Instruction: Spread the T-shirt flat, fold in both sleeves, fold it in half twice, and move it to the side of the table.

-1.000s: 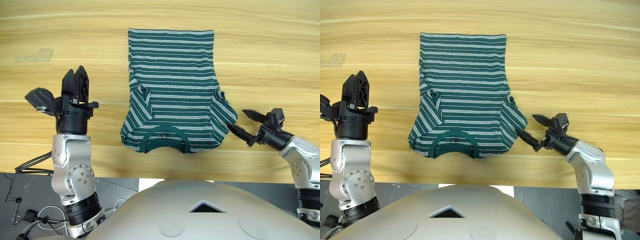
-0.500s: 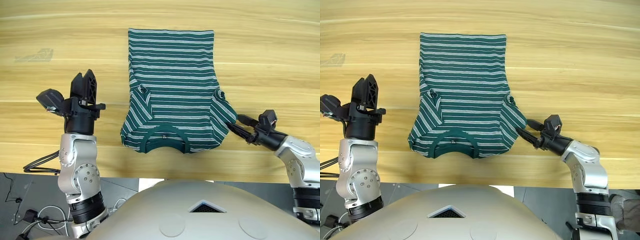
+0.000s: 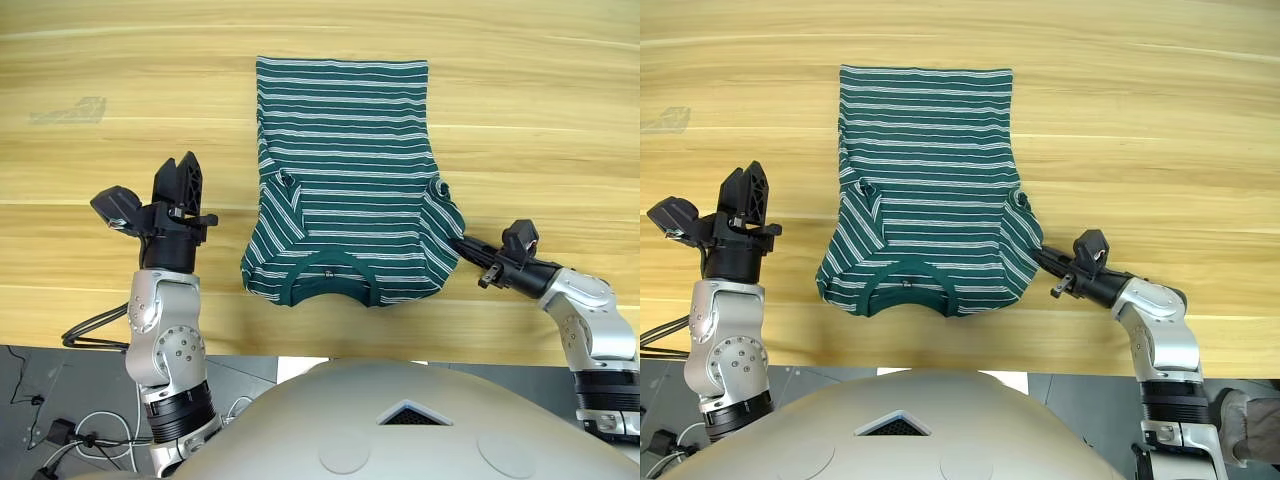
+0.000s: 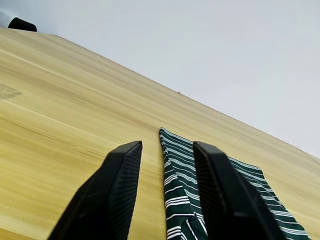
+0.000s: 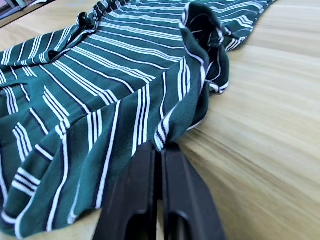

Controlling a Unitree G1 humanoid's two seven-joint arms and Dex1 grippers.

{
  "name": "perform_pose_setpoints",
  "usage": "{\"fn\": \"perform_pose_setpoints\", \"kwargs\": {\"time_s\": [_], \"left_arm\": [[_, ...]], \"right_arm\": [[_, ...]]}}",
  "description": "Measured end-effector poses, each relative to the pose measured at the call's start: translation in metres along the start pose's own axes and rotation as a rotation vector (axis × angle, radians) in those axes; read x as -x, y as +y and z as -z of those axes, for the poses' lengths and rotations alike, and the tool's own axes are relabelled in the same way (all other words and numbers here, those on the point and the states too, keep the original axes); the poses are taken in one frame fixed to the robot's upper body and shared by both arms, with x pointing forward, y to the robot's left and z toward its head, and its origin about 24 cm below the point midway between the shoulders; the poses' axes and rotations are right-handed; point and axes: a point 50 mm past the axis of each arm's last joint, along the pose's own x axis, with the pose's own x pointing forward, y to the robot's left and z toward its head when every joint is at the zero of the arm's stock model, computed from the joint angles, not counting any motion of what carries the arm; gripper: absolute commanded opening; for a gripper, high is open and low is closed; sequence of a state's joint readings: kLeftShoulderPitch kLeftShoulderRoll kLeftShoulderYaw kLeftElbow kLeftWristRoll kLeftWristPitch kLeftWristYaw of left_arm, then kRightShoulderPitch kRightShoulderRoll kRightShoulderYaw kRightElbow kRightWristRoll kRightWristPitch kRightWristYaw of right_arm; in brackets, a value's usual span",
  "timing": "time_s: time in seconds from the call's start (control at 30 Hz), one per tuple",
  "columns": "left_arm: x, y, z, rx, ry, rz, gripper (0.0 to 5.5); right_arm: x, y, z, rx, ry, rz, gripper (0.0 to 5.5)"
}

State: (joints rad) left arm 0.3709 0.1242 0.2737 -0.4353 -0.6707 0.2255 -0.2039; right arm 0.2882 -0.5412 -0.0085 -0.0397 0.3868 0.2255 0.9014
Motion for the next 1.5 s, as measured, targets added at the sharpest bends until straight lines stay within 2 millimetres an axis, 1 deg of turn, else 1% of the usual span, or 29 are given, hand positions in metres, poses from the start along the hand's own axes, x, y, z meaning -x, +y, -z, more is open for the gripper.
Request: {"fn": "perform_pose_setpoints", "kwargs": {"time_s": [0.13, 0.23, 0.3, 0.4, 0.53, 0.67, 0.8, 0.87, 1.0, 1.13, 1.17, 1.27, 1.47, 1.5], "left_arm": [[0.0, -0.002, 0.003, 0.011, 0.0, 0.013, 1.91], [0.0, -0.003, 0.004, 0.012, 0.003, 0.022, 1.91], [0.0, -0.002, 0.005, 0.011, 0.01, 0.021, 1.91], [-0.001, -0.003, 0.007, 0.009, 0.018, 0.024, 1.91], [-0.002, -0.008, 0.011, -0.005, 0.036, 0.054, 1.91], [-0.002, -0.009, 0.012, -0.036, 0.051, 0.055, 1.91], [-0.002, -0.007, 0.016, -0.055, 0.07, 0.047, 1.91], [-0.002, -0.009, 0.019, -0.065, 0.083, 0.052, 1.91], [-0.003, -0.008, 0.021, -0.072, 0.095, 0.048, 1.91], [-0.003, -0.01, 0.023, -0.078, 0.102, 0.057, 1.91], [-0.003, -0.01, 0.023, -0.08, 0.104, 0.058, 1.91], [-0.003, -0.01, 0.027, -0.096, 0.121, 0.055, 1.91], [-0.002, -0.011, 0.03, -0.121, 0.141, 0.058, 1.91], [-0.001, -0.011, 0.031, -0.125, 0.144, 0.057, 1.91]], "right_arm": [[-0.001, 0.002, -0.002, 0.008, -0.024, -0.02, 0.02], [-0.004, 0.009, -0.015, 0.013, -0.106, -0.076, 0.02], [-0.005, 0.009, -0.023, 0.019, -0.146, -0.094, 0.02], [-0.006, 0.012, -0.03, 0.02, -0.186, -0.118, 0.02], [-0.01, 0.016, -0.03, 0.028, -0.18, -0.137, 0.02], [-0.022, 0.026, -0.027, 0.072, -0.116, -0.128, 0.02], [-0.032, 0.038, -0.027, 0.103, -0.098, -0.139, 0.02], [-0.035, 0.041, -0.028, 0.1, -0.107, -0.138, 0.02], [-0.038, 0.048, -0.038, 0.096, -0.153, -0.157, 0.02], [-0.044, 0.052, -0.034, 0.077, -0.132, -0.132, 0.02], [-0.045, 0.052, -0.033, 0.074, -0.123, -0.118, 0.31], [-0.048, 0.053, -0.03, 0.067, -0.117, -0.074, 0.76], [-0.051, 0.054, -0.03, 0.055, -0.121, -0.075, 1.64], [-0.051, 0.055, -0.029, 0.052, -0.12, -0.082, 1.87]]}}
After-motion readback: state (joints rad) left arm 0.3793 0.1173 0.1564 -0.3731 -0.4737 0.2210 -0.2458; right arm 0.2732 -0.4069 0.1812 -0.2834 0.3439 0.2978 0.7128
